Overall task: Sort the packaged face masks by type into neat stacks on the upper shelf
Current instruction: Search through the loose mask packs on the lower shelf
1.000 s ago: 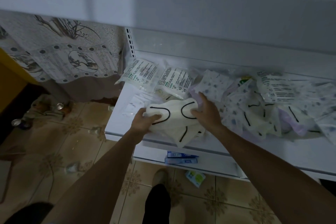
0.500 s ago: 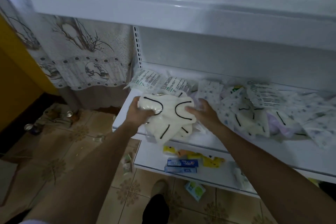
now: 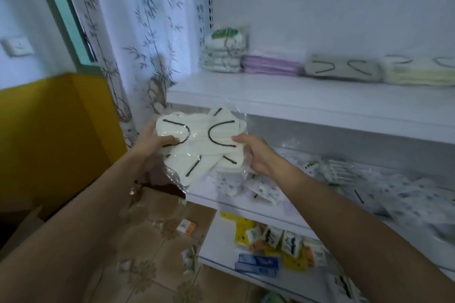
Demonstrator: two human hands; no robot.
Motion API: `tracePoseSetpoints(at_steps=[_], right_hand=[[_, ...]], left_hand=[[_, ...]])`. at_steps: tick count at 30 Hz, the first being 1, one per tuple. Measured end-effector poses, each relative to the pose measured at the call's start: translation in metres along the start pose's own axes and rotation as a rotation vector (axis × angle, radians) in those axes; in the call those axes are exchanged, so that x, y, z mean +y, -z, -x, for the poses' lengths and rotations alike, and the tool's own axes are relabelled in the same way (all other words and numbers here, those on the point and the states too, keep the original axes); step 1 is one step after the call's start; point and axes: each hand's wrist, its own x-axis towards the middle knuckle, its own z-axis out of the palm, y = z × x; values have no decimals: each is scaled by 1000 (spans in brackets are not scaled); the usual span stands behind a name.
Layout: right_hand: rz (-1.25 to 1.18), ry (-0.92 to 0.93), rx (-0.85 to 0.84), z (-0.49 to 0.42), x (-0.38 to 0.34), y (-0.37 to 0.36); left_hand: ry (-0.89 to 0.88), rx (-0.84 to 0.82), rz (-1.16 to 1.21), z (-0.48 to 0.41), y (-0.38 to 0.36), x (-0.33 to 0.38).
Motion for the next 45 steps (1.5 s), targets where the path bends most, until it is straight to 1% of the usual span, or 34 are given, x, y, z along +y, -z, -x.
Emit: tracePoseSetpoints(at_steps=[3,6,10,12,15,17,19,21,23,26,29,31,33,35,37,39,41,43,45], right_hand=[[134,138,73,0,-41,-18],[179,263,148,-8,-81,-13],[241,402,275,-9,-135,13],[289,464,376,-13,-154,31],[448,558,483,-17,-179,55],[508,620,552,-21,-195,69],[481,680,608,-22,-206,78],[419,662,629,-31,-204,88],[327,585,600,-43,-186,98],[214,497,580,-59,-146,110],[181,499,648,-61,-136,117],[134,522,679,-59,-138,118],[16,541,687,-56,-140,113],[-158,550,710,-52,-141,112],[-253,562,767,-48,-144,114],[-258,589,826,-46,-145,114],[-160,591,849,-48,-142,114],[-34,568,792,-51,-139,116],[71,518,709,-54,-139,116]], left_hand=[[-75,58,-29,-5,11,37],[-161,53,-41,-23,-1,69],[-202,16,14,-59,-42,97],[-237,-14,40,-82,-64,105],[-318,-73,38,-117,-98,117],[-376,-67,25,-140,-119,123],[-409,-43,29,-156,-135,129],[-430,-46,50,-162,-144,126],[-450,-61,-41,-161,-148,109],[-434,-150,-172,-161,-150,76],[-495,-171,-276,-168,-152,68],[-519,-184,-270,-168,-152,68],[-516,-171,-237,-167,-150,68],[-526,-124,-227,-168,-148,66],[-532,-89,-228,-169,-147,65],[-524,-84,-226,-169,-148,66],[-502,-101,-217,-169,-149,66],[-473,-143,-195,-169,-149,66],[-489,-200,-197,-168,-150,66]])
